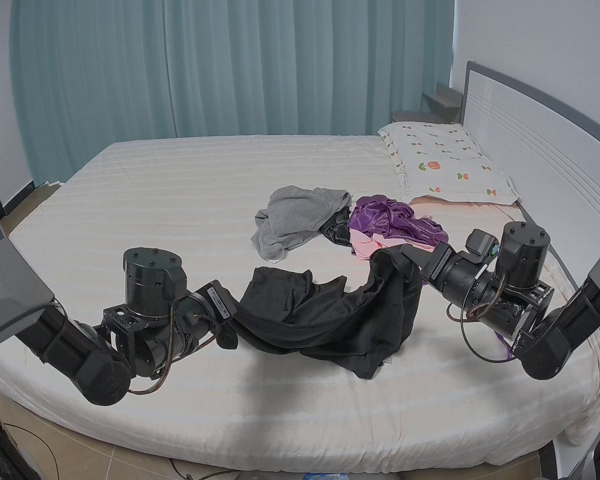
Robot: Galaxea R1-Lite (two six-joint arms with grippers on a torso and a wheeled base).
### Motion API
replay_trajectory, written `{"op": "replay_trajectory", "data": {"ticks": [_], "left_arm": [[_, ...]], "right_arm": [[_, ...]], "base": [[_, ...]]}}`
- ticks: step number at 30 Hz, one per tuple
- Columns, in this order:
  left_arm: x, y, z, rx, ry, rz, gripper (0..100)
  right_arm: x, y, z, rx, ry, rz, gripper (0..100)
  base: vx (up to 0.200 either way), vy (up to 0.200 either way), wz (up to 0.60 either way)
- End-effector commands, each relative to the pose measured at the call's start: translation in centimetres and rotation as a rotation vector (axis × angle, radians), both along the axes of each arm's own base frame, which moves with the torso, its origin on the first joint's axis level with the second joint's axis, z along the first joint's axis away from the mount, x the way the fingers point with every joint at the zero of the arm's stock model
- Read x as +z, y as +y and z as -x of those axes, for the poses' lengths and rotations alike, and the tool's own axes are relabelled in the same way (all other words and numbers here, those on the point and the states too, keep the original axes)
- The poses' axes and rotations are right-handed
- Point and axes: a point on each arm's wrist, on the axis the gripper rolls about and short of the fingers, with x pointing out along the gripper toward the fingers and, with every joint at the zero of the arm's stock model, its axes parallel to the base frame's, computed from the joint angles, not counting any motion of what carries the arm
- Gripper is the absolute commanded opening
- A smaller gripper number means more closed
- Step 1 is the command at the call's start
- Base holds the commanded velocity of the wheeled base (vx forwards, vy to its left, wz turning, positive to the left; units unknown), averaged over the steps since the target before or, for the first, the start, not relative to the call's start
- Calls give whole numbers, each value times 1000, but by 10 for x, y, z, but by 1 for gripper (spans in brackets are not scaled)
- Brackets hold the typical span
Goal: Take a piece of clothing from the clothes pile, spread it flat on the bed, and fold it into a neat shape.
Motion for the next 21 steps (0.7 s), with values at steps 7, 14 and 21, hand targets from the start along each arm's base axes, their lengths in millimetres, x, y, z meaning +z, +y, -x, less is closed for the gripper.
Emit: {"op": "replay_trajectory", "data": {"ticks": [7, 14, 21], "left_arm": [[-19, 4, 10, 21, 88, 15, 0], [-20, 5, 12, 11, 97, 19, 0], [-20, 6, 15, -32, 81, 46, 0]], "right_arm": [[-11, 4, 6, 16, 30, 5, 0], [-15, 4, 8, 16, 43, 12, 0], [-17, 4, 9, 20, 51, 17, 0]], "base": [[-86, 0, 0], [-86, 0, 0], [0, 0, 0]]}}
